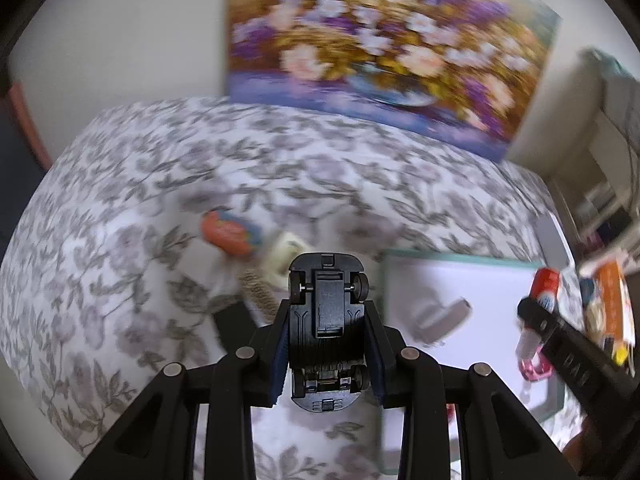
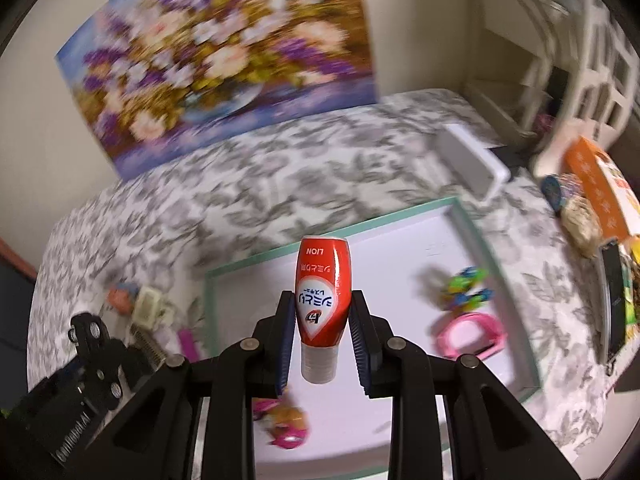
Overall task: Organize rigid objects
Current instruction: 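Carry both items over the tray and open the right tool to release the glue bottle, then lower the black toy car into the tray and open the left tool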
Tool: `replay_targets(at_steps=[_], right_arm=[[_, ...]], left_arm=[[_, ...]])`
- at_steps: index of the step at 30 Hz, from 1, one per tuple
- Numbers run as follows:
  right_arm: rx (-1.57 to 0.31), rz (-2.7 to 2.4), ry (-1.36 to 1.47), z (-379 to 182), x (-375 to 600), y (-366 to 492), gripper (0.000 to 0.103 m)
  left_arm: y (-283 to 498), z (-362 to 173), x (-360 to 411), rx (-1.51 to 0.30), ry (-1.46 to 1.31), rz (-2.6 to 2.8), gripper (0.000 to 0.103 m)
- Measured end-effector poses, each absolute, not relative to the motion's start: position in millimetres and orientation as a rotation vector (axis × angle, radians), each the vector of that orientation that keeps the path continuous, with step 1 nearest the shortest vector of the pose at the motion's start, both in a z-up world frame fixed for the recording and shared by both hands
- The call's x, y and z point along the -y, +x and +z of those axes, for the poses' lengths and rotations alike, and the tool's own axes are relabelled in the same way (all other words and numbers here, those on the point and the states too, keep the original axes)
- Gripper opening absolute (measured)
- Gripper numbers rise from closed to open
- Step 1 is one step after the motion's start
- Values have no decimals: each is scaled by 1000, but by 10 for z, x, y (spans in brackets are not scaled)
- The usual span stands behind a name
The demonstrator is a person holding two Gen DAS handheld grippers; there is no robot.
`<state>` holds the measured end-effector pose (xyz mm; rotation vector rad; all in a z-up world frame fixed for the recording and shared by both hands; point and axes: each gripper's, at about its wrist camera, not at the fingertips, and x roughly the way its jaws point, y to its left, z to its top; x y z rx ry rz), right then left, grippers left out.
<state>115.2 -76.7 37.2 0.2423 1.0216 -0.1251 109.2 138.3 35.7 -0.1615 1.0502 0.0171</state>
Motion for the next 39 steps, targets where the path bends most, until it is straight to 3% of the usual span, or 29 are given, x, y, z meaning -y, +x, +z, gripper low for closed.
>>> replay_targets(at_steps=[15, 32, 35, 37, 39], right_arm=[[-1062, -209, 324, 172, 1505, 1046, 28], [-1174, -220, 312, -159, 1484, 1077, 28], [-1177, -225, 307, -168, 1474, 1079, 28], [-1175, -227, 305, -167, 1464, 1076, 28], [-1172, -228, 303, -161, 1460, 1072, 28]], left_arm=[[1033, 122, -86, -1072, 82, -189, 35], [1046, -261, 60, -1152, 158, -173, 36], [1051, -259, 48, -1153, 154, -172, 41], [1052, -239, 40, -1150, 146, -176, 57], [1053, -215, 35, -1147, 137, -181, 63]])
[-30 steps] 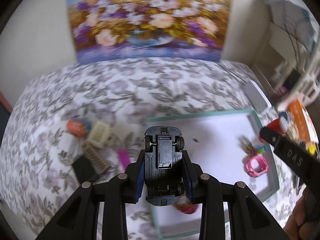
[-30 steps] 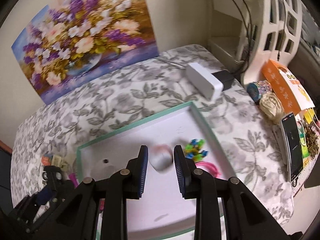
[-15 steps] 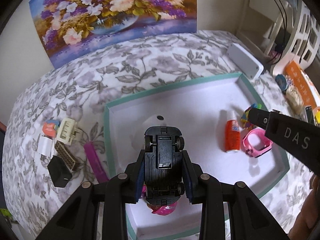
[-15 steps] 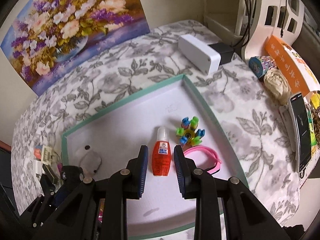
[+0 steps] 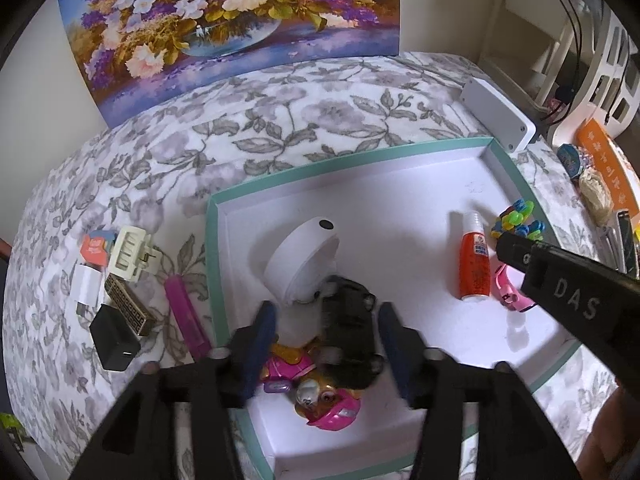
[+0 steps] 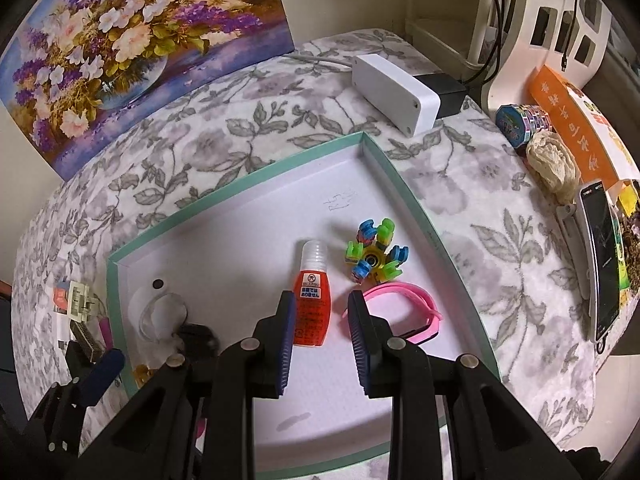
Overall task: Organize rigid objects
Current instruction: 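Lower the black toy car into the tray and open the left tool, then move both tools back to the black charger block and purple lighter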
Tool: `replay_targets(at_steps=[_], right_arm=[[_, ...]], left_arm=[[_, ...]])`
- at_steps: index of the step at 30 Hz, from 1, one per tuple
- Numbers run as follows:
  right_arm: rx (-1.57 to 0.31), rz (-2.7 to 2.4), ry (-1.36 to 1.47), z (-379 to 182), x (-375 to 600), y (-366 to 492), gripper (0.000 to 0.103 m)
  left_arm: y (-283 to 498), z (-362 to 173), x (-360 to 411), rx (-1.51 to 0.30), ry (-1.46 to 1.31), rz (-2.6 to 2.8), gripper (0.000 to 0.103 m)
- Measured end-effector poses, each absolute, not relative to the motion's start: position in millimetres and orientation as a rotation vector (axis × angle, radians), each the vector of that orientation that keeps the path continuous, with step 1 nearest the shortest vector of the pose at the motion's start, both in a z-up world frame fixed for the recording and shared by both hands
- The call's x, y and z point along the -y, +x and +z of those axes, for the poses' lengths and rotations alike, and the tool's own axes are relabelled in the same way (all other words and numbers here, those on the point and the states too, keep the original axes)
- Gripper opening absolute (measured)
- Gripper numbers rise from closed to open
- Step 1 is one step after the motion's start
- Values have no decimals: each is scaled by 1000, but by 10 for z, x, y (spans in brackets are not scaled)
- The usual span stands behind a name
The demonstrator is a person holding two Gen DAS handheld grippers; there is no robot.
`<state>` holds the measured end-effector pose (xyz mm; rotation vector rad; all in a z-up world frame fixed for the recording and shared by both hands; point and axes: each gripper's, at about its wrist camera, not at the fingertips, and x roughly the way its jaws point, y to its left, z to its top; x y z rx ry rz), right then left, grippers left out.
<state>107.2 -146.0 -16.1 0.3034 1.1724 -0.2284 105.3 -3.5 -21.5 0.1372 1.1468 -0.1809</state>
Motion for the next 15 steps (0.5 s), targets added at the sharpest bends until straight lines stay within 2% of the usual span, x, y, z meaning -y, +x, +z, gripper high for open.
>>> replay_targets(at_steps=[11, 15], right_arm=[[-1140, -244, 287, -37, 1441, 1061, 29], [-1137, -257, 276, -28, 1422, 1051, 38]], left_arm=[[1061, -17, -145, -1130, 85, -137, 74], [1079, 49, -307, -1125, 60, -86, 80]])
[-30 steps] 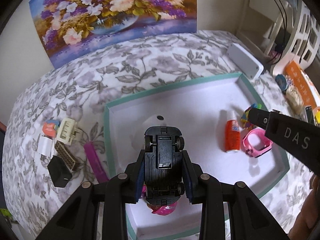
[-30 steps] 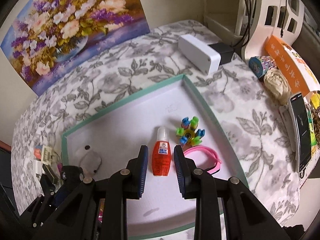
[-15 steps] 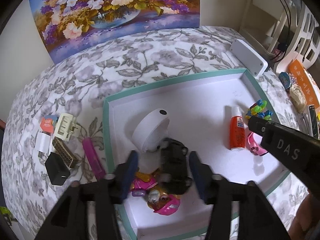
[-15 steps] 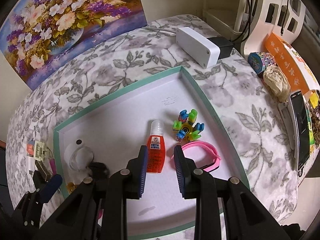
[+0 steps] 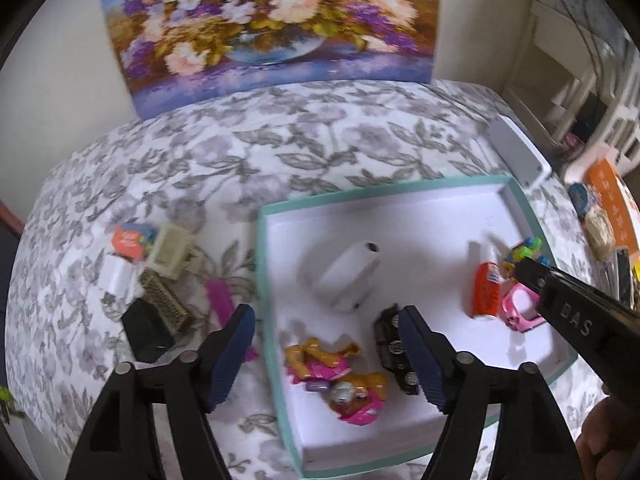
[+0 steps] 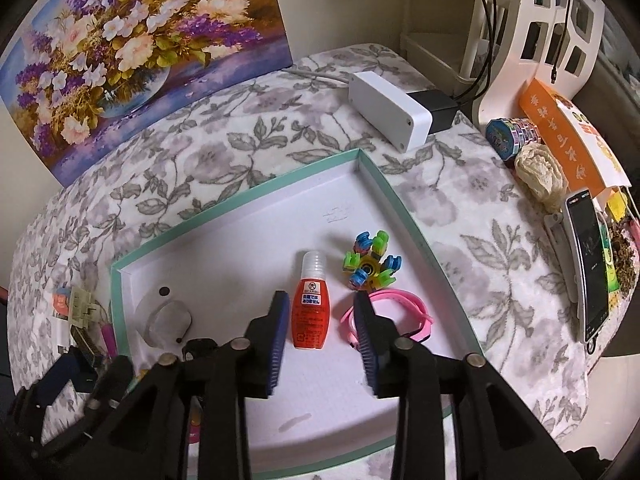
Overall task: Organize rigid objects
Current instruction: 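Move both tools back to the black charger block and purple lighter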
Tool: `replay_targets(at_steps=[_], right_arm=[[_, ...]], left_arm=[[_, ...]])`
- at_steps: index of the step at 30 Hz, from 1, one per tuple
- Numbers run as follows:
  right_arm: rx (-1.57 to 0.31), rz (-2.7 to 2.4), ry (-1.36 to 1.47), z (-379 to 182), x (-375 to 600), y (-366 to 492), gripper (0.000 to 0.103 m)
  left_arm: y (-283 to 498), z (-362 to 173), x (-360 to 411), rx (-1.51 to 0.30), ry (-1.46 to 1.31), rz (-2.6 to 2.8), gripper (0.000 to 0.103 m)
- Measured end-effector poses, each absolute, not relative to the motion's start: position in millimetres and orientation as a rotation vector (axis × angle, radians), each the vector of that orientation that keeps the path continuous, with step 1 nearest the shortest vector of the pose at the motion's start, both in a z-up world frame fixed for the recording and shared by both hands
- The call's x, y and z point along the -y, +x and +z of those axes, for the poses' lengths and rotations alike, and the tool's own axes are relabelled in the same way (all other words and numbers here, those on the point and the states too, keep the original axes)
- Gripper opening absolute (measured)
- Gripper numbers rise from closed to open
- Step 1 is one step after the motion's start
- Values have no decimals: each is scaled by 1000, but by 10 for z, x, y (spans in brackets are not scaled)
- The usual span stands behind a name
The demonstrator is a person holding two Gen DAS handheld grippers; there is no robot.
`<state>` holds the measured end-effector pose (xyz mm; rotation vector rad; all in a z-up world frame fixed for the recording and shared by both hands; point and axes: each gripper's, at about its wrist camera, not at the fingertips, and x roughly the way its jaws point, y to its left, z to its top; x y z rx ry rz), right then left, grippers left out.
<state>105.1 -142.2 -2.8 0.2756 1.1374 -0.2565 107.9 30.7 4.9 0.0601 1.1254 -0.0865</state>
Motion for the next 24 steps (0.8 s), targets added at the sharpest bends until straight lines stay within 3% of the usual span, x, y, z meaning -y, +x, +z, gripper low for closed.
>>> replay_targets(at_steps=[5, 7, 15, 24], right_arm=[[-1142, -265, 263, -48, 1374, 1044, 53], [-1145, -259, 257, -51, 1347, 1041, 60], [-1128, -246, 233, -48, 1246, 1029, 83], [-1113, -215, 230, -22, 1092, 983, 83]], left_arm=[[1126, 66, -617, -1131, -17, -7, 90], [1147, 58, -744, -1132, -45, 29, 103], [1184, -20, -1070, -1161, -94, 139, 103], [1188, -16, -1409, -1185, -220, 170, 103]])
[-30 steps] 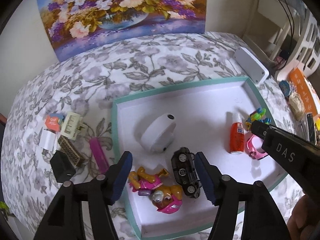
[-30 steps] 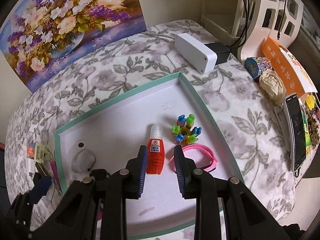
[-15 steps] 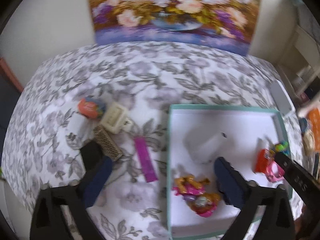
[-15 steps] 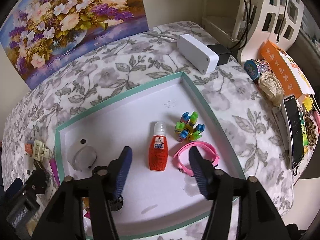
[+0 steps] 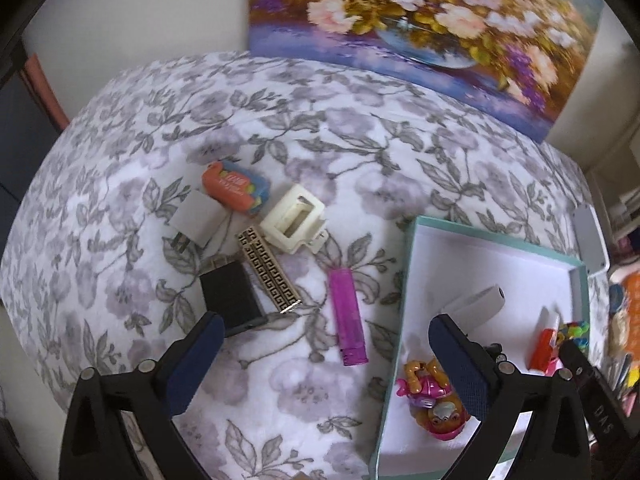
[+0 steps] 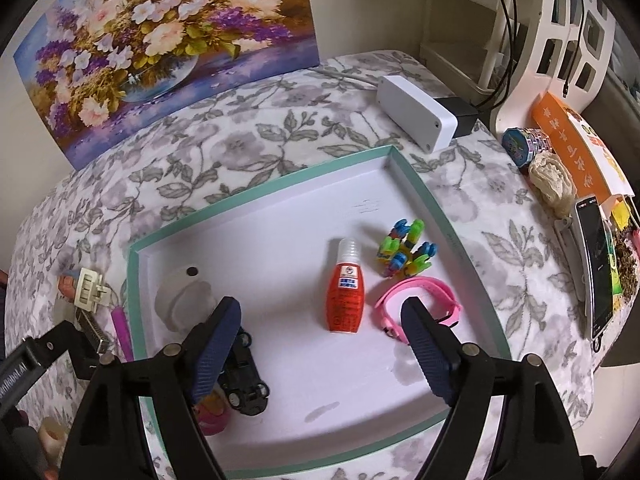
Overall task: Organize rigid objects
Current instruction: 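Move both tools back to the black charger block and purple lighter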
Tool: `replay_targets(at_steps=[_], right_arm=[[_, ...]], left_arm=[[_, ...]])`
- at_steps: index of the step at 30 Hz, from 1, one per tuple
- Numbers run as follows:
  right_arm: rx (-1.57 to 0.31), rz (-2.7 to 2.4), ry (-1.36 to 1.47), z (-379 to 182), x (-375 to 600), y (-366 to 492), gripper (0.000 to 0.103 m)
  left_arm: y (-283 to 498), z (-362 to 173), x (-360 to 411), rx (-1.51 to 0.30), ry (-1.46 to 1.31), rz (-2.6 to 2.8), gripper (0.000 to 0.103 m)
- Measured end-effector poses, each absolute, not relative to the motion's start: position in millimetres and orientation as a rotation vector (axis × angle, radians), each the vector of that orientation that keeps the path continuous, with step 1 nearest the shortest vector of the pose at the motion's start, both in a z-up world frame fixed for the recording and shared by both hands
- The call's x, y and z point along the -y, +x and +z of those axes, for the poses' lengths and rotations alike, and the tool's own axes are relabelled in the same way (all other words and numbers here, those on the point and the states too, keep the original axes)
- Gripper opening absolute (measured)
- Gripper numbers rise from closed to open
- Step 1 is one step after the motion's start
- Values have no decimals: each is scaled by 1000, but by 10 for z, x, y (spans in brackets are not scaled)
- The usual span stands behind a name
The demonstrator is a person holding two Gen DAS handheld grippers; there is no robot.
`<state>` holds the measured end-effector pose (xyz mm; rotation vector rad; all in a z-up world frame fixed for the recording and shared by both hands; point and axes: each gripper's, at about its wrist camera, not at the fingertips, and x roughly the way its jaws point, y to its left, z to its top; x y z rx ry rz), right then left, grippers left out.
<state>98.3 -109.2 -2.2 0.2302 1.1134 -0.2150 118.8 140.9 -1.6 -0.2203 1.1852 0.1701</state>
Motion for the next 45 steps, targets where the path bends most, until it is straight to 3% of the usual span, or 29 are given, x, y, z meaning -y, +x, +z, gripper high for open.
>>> replay_targets(at_steps=[20, 32, 45], right_arm=[[-1015, 39, 139, 279, -77, 949, 83], [-1122, 171, 44, -117, -956, 1054, 83], [-1191, 159, 88, -333, -884, 1309, 83]], left_arm=[[986, 428, -2767, -1078, -324, 331, 103], [974, 56, -3248, -1166, -393, 376, 103], [1152, -429, -3141, -1302, -460, 324, 103]])
